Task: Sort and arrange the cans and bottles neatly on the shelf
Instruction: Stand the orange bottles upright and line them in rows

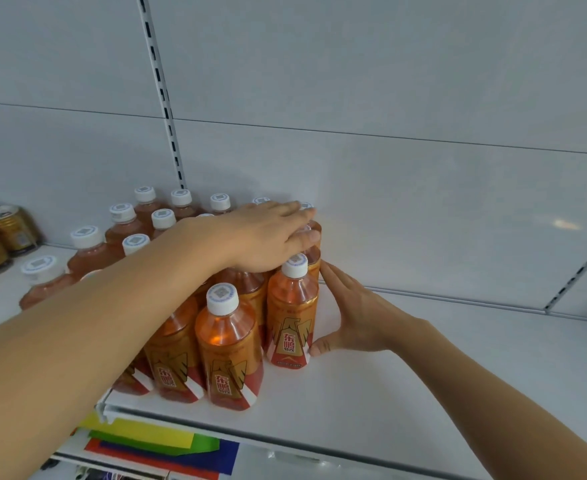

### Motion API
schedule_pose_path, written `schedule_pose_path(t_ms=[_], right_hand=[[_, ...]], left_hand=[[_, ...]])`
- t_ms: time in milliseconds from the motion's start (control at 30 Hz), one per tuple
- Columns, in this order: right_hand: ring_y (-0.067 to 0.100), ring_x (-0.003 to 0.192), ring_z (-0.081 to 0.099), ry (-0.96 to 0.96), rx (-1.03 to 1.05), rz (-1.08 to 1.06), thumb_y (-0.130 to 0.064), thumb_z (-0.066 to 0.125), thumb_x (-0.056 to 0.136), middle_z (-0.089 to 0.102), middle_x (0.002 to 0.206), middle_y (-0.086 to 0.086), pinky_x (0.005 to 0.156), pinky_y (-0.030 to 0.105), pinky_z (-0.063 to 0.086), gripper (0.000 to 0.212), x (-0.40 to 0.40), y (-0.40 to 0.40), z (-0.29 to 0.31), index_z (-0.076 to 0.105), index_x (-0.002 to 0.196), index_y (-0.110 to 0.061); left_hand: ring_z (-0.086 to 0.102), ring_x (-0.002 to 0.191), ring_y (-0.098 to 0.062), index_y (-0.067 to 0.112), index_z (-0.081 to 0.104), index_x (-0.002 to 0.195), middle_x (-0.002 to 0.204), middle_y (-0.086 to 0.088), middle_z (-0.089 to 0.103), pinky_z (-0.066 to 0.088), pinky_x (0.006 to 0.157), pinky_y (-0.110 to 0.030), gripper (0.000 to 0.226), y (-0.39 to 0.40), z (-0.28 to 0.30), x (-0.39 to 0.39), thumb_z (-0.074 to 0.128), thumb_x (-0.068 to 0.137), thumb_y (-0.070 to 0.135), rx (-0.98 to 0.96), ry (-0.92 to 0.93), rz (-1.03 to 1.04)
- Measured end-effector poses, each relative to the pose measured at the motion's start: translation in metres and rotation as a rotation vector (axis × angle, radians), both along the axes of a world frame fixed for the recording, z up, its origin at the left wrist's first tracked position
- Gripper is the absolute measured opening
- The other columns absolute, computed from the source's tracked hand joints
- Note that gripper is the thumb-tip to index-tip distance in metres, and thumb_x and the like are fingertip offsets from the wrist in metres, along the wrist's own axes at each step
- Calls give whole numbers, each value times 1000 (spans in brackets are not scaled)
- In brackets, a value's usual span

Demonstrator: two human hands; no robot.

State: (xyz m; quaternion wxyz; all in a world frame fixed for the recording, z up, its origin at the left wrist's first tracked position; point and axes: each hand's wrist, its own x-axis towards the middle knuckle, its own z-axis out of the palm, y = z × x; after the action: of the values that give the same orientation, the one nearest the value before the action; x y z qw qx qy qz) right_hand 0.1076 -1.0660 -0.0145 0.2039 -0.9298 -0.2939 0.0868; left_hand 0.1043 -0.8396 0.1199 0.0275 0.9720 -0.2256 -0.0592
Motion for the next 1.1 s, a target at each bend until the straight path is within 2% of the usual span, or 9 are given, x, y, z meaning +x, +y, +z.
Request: schedule_pose_path(t_ms=[167, 300, 333, 400, 567, 667, 767, 833, 1100], right_hand=[[12, 163, 7, -79, 46, -54, -92, 72, 68, -7, 177, -17, 129, 40, 23, 138, -16, -13, 13, -21, 161, -51], [12, 162, 14, -358, 161, -134, -92, 55, 82, 10, 178, -8, 127, 37, 25, 119, -34, -16, 28, -1, 170, -35], [14, 162, 18, -449, 194, -131, -89, 54, 86, 17, 176, -6, 127, 40, 28, 112, -40, -11, 34, 7, 170, -32], [20, 161, 25, -615, 227, -84, -80, 57, 92, 30, 172, -1, 126, 49, 33, 100, -54, 4, 45, 23, 169, -25], [34, 154, 38, -827, 188, 36, -70, 68, 92, 52, 157, 12, 121, 58, 36, 92, -94, 57, 64, 48, 158, -9], [37, 156, 34, -844, 52, 13, -73, 74, 85, 49, 159, 11, 125, 59, 29, 101, -114, 84, 62, 45, 160, -13], [37, 159, 27, -819, -149, -54, -77, 75, 74, 44, 163, 9, 128, 60, 22, 118, -126, 97, 52, 32, 166, -17], [35, 160, 24, -792, -249, -111, -76, 79, 70, 40, 165, 6, 129, 59, 20, 124, -131, 103, 45, 24, 167, -20], [34, 159, 26, -736, -275, -203, -67, 91, 64, 43, 165, 1, 129, 56, 21, 127, -136, 113, 42, 28, 164, -21]], left_hand=[[36, 152, -20, 26, 35, 162, 166, 4, 39, 31, 121, -43, 65, 20, 15, -21, 23, 108, 59, -187, -120, 6], [59, 116, -21, 35, 61, 116, 117, 9, 66, 47, 99, -45, 71, 51, 20, -42, 10, 96, 80, -202, -157, 21], [60, 113, -20, 35, 63, 118, 115, 9, 67, 48, 98, -46, 77, 60, 19, -46, 8, 93, 84, -181, -176, 26], [60, 115, -20, 34, 62, 131, 121, 8, 68, 49, 98, -48, 88, 78, 15, -55, 9, 87, 88, -131, -221, 31], [58, 112, -11, 35, 61, 125, 120, 18, 62, 50, 97, -42, 99, 122, 11, -90, 13, 73, 104, -103, -229, -1], [53, 126, -15, 33, 50, 141, 137, 15, 57, 44, 106, -39, 111, 142, -2, -107, 19, 65, 108, -1, -264, -50], [30, 152, -18, 28, 23, 161, 166, 7, 31, 24, 126, -43, 116, 149, -20, -117, 46, 72, 97, 114, -316, -102], [22, 157, -22, 22, 16, 164, 171, 1, 22, 18, 129, -48, 117, 149, -34, -119, 61, 77, 86, 146, -383, -121], [37, 149, -31, 12, 34, 156, 160, -9, 42, 34, 121, -53, 109, 151, -52, -117, 77, 76, 71, 126, -505, -170]])
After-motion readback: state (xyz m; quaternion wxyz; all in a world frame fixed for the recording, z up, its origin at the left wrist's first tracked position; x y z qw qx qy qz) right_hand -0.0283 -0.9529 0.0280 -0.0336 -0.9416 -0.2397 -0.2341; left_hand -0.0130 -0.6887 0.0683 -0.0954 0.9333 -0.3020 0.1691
